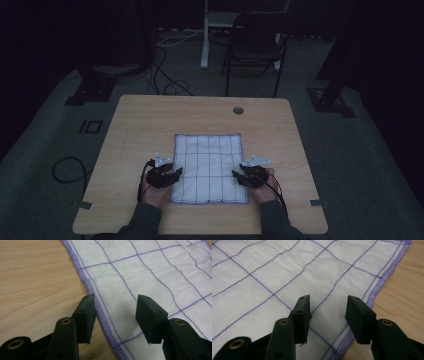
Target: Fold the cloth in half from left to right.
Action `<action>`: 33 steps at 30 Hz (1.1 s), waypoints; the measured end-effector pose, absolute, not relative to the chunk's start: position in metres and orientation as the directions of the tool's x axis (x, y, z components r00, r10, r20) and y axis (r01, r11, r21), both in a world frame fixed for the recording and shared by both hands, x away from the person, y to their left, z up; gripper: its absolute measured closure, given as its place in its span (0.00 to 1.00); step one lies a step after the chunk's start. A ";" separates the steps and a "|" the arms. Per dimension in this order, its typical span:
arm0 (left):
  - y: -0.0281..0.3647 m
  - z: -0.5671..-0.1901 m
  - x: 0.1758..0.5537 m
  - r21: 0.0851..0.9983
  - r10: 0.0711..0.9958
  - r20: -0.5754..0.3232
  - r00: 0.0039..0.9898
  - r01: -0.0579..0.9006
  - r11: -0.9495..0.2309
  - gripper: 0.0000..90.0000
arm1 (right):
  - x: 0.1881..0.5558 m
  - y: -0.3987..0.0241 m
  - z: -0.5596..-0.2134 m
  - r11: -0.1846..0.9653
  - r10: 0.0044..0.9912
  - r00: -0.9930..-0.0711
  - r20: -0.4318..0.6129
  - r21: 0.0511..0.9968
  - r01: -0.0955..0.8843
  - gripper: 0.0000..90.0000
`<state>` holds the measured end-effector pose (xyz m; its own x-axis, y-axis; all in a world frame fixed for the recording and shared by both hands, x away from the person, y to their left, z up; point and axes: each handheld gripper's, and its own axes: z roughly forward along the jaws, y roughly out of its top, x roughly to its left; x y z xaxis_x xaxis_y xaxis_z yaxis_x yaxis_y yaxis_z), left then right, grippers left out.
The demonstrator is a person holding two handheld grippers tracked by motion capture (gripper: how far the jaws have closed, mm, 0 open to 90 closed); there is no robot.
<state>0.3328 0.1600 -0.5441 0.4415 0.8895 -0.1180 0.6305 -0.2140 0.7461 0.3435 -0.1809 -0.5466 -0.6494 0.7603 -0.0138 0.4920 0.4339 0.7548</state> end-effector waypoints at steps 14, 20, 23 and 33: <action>0.146 -0.544 0.332 0.744 0.892 -0.051 0.450 0.613 -0.267 0.57 | 0.343 -0.182 -0.546 0.422 0.760 -0.650 0.009 0.753 0.504 0.61; 0.140 -0.543 0.332 0.738 0.897 -0.023 0.442 0.612 -0.283 0.63 | 0.343 -0.182 -0.546 0.423 0.759 -0.651 0.009 0.753 0.504 0.61; 0.139 -0.543 0.331 0.738 0.898 -0.022 0.440 0.613 -0.282 0.68 | 0.343 -0.182 -0.546 0.423 0.759 -0.651 0.009 0.753 0.504 0.61; 0.136 -0.543 0.331 0.737 0.898 -0.040 0.439 0.620 -0.270 0.82 | 0.342 -0.182 -0.546 0.426 0.758 -0.652 0.008 0.751 0.504 0.61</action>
